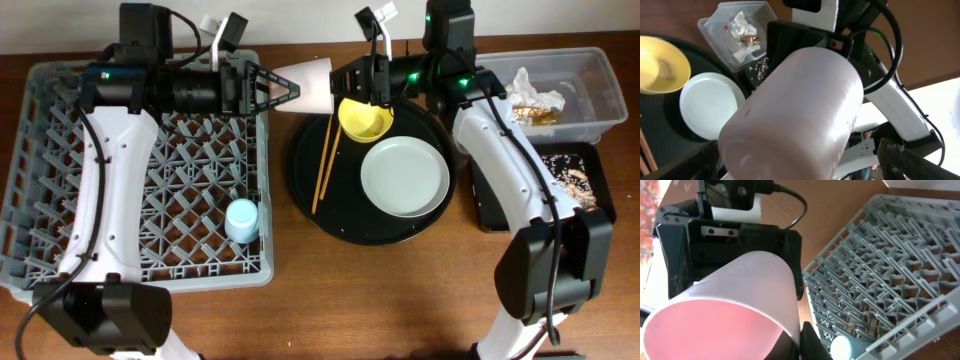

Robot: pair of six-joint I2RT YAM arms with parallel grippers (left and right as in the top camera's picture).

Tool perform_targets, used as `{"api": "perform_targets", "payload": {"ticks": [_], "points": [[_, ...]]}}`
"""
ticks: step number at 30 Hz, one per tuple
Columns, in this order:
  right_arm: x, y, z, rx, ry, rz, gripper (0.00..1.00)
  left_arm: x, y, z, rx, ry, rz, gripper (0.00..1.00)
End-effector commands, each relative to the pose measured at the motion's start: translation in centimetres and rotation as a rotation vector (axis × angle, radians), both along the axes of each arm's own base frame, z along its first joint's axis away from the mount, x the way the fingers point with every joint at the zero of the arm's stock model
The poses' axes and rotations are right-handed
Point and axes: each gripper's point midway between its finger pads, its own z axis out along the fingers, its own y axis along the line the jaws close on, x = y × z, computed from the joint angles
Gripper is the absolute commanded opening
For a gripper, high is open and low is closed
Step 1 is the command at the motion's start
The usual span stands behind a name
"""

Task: Sort waste into correct bins and load items into the dishwasher rack
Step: 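Hand the pink cup from the right gripper to the left gripper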

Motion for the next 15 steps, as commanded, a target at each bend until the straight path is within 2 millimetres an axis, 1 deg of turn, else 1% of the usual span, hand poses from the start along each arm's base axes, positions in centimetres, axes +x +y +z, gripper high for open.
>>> {"api": "perform_targets", "payload": {"ticks": [1, 5, 7, 9, 13, 15], "points": [[-1.6, 0.9, 1.8, 0.027, -0.025, 0.060, 0.04, -0.6, -0.4, 1.6, -0.048, -0.059, -0.043, 0.99], [-1.9, 1.7, 2.2, 0.034, -0.051, 0.074, 0.04, -1.2, -0.6, 2.7, -0.110, -0.077, -0.087, 0.99], [-1.9, 1.9, 2.2, 0.035, -0.059, 0.075, 0.04, -1.3, -0.8, 2.9, -0.118, -0.080, -0.096, 0.99], [-1.5, 1.9, 2.1, 0.028, -0.063, 0.053, 0.04, -1.7, -1.2, 3.1, -0.131, -0.079, -0.115, 0.98], [-1.0, 2.0, 2.9, 0.039, -0.085, 0.032, 0.04, -2.6, -2.8, 3.0, -0.131, -0.077, -0.159, 0.97], [-0.9, 2.0, 3.0, 0.041, -0.095, 0.029, 0.04, -2.9, -3.5, 3.0, -0.132, -0.076, -0.177, 0.94]]}}
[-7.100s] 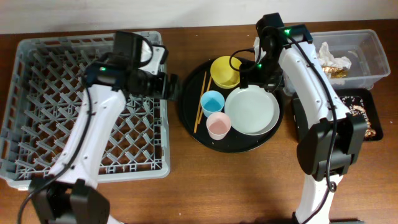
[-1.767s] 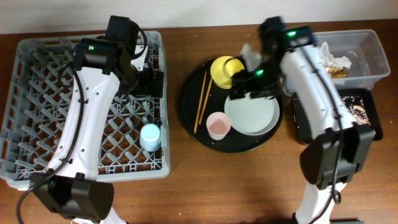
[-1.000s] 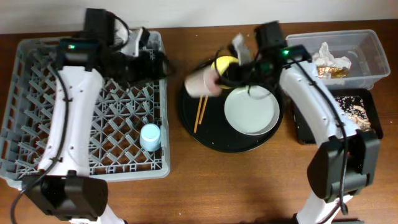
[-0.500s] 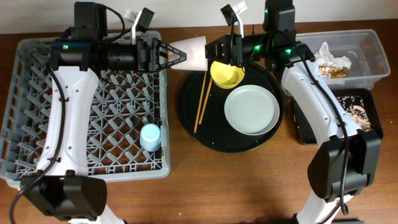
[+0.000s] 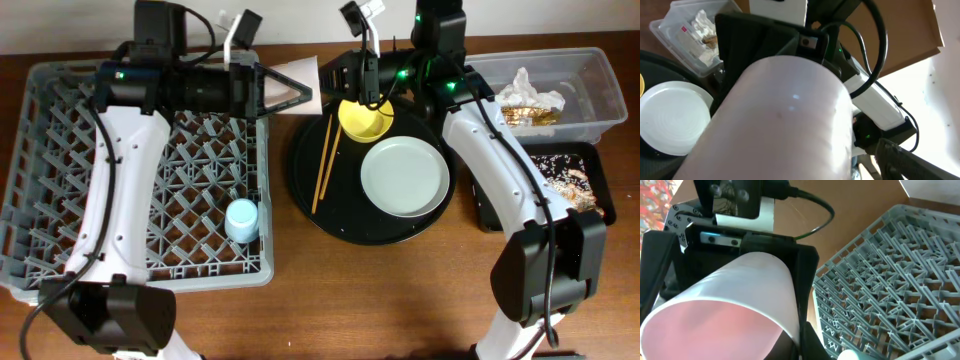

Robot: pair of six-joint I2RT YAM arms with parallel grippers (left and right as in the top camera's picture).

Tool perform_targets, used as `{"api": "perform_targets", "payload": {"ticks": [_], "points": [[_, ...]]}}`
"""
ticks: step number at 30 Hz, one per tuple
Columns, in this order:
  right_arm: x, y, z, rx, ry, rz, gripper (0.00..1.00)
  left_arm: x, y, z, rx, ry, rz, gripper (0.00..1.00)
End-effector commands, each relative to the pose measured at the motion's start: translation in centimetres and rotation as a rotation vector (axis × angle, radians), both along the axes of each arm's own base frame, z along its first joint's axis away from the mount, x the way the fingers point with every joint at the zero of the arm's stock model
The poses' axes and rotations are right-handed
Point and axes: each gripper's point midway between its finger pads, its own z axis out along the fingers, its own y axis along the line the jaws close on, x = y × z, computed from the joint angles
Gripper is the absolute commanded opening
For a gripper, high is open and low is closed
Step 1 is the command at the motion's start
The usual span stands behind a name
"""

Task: Sort waste into correct bins and load items into the dishwasher rack
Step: 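Hand the pink cup from the right gripper to the left gripper, then lower the pink cup into the rack with the left gripper and release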

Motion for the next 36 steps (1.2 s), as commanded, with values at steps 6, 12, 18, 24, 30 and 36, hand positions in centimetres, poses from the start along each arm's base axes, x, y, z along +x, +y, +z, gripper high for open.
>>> {"api": "perform_targets", "payload": {"ticks": [6, 12, 18, 24, 30, 36], "points": [[-0.2, 0.1, 1.1, 0.002, -0.017, -0.020, 0.05, -1.1, -1.2, 1.1, -0.031, -0.038, -0.055, 0.62], [-0.2, 0.1, 0.8, -0.005, 0.009, -0.020, 0.06, -0.8, -1.1, 0.8, -0.010, -0.048, -0.037, 0.50], [-0.3, 0.0, 0.6, -0.009, 0.022, -0.018, 0.65, 1.0, 0.5, 0.4, 0.026, -0.088, 0.035, 0.37], [2.1, -1.8, -4.2, -0.165, 0.095, -0.203, 0.99, 4.6, 6.1, -2.4, 0.192, -0.047, 0.266, 0.36], [3.1, -7.9, -14.5, -0.665, 0.310, -0.548, 0.98, 4.2, 14.4, -12.7, 0.966, 0.125, 0.586, 0.37], [1.8, -11.6, -17.8, -0.899, 0.389, -0.656, 0.98, 2.4, 15.8, -15.8, 1.313, 0.099, 0.581, 0.37]]}}
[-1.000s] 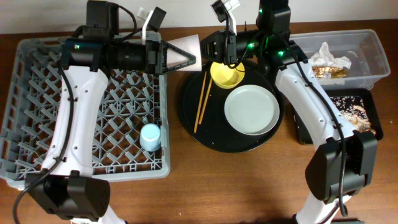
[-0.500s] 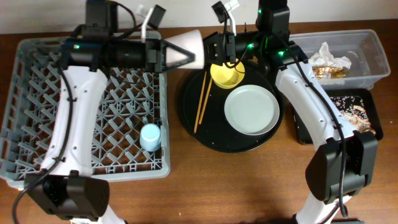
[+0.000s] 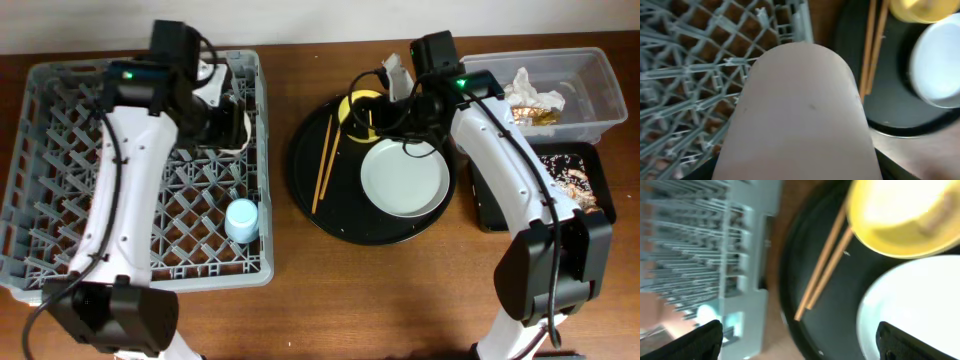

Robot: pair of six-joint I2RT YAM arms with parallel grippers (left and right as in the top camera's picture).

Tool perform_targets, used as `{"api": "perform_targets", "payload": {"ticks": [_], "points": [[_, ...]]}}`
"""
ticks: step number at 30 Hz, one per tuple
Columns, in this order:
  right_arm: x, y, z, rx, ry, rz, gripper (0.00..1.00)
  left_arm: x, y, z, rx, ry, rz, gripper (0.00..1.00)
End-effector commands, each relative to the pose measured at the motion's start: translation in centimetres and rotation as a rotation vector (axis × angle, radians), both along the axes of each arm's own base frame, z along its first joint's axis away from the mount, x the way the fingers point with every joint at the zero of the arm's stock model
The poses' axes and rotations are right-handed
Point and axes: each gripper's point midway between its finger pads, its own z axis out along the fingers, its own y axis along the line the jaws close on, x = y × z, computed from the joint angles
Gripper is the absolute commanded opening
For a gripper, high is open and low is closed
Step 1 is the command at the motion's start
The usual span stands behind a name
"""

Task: Sort waste into correct bins and load items into the dishwasher rack
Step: 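Lower the pink cup into the rack with the left gripper and release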

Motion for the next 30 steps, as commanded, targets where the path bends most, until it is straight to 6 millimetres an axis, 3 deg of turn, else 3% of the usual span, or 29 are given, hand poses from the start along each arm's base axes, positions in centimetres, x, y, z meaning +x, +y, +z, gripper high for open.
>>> {"api": "perform_targets", "payload": {"ticks": [1, 5, 13, 16, 17, 20, 21, 22, 27, 29, 30], "points": [[0.0, -2.2, -0.7, -0.130, -0.010, -0.044, 0.98, -0.3, 2.2, -2.7, 0.185, 0.024, 0.013, 0.37], [-0.3, -2.4, -0.8, -0.141, 0.005, -0.045, 0.99, -0.5, 1.6, -7.0, 0.159, 0.064, 0.000, 0.37], [-0.6, -2.7, -1.1, -0.158, 0.019, -0.050, 0.99, -0.7, 1.6, -11.1, 0.161, 0.075, -0.002, 0.38], [-0.6, -2.7, -1.1, -0.158, 0.021, -0.050, 0.99, -0.6, 1.6, -11.1, 0.160, 0.072, -0.002, 0.52], [-0.6, -2.7, -1.1, -0.159, 0.021, -0.050, 0.99, -0.6, 1.6, -11.1, 0.160, 0.072, -0.002, 0.65], [-0.8, -2.7, -1.2, -0.161, 0.028, -0.049, 0.99, -0.6, 1.6, -11.1, 0.160, 0.072, -0.002, 0.87], [-0.8, -2.7, -1.2, -0.161, 0.028, -0.049, 0.98, -0.6, 1.6, -11.1, 0.161, 0.072, -0.002, 0.87], [-0.8, -2.7, -1.2, -0.161, 0.028, -0.049, 0.99, -0.6, 1.6, -11.1, 0.161, 0.072, -0.002, 0.93], [-0.8, -2.7, -1.2, -0.161, 0.028, -0.049, 0.99, -0.2, 1.6, -11.0, 0.158, 0.056, -0.001, 0.95], [-0.7, -2.7, -1.2, -0.160, 0.026, -0.049, 0.99, 0.6, 1.5, -9.6, 0.152, 0.024, 0.003, 0.95], [-0.7, -2.7, -1.2, -0.160, 0.026, -0.050, 0.99, 1.2, 1.3, -7.8, 0.143, -0.004, 0.003, 0.95]]}}
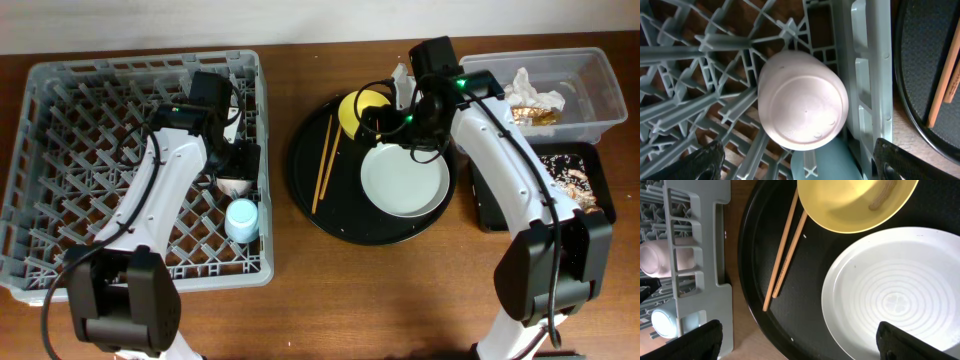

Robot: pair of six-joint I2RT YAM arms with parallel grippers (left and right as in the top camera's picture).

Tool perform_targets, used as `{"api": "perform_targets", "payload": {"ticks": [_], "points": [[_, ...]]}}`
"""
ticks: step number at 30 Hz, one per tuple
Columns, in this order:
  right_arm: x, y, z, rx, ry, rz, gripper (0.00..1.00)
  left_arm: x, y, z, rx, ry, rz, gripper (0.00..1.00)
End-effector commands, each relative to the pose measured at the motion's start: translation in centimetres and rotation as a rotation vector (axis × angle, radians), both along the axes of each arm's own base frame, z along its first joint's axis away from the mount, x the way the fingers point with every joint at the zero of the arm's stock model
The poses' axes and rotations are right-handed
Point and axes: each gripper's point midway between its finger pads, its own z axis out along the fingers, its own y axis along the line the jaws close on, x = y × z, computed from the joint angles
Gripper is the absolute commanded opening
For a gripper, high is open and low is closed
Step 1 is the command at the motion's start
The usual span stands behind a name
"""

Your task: Sort waste into correct bins and load items into the dishwasher rack

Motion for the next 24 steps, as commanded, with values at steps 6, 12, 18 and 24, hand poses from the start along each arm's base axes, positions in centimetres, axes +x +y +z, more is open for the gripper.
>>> {"api": "perform_targets", "payload": {"ticks": [6, 12, 18, 24], "points": [[0.5, -0.5, 0.6, -0.025, -0.038, -0.005, 0.93, 2.8, -4.7, 11.2, -0.210, -0.184, -0.093, 0.93], [1.6, -5.2, 1.3, -0.176, -0.050, -0.217, 0.91, 2.0, -9.9, 11.7, -0.238, -0.206, -0.210, 0.94], [1.6, -10.4, 3.6, -0.160, -0.033, -0.355, 0.91, 2.4, -18.8, 12.4, -0.294, -0.315, -0.394, 0.94], [1.4, -10.5, 3.5, -0.162, -0.025, -0.356, 0.91, 6.5, -20.9, 16.5, -0.261, -0.407, -0.388, 0.94]]}}
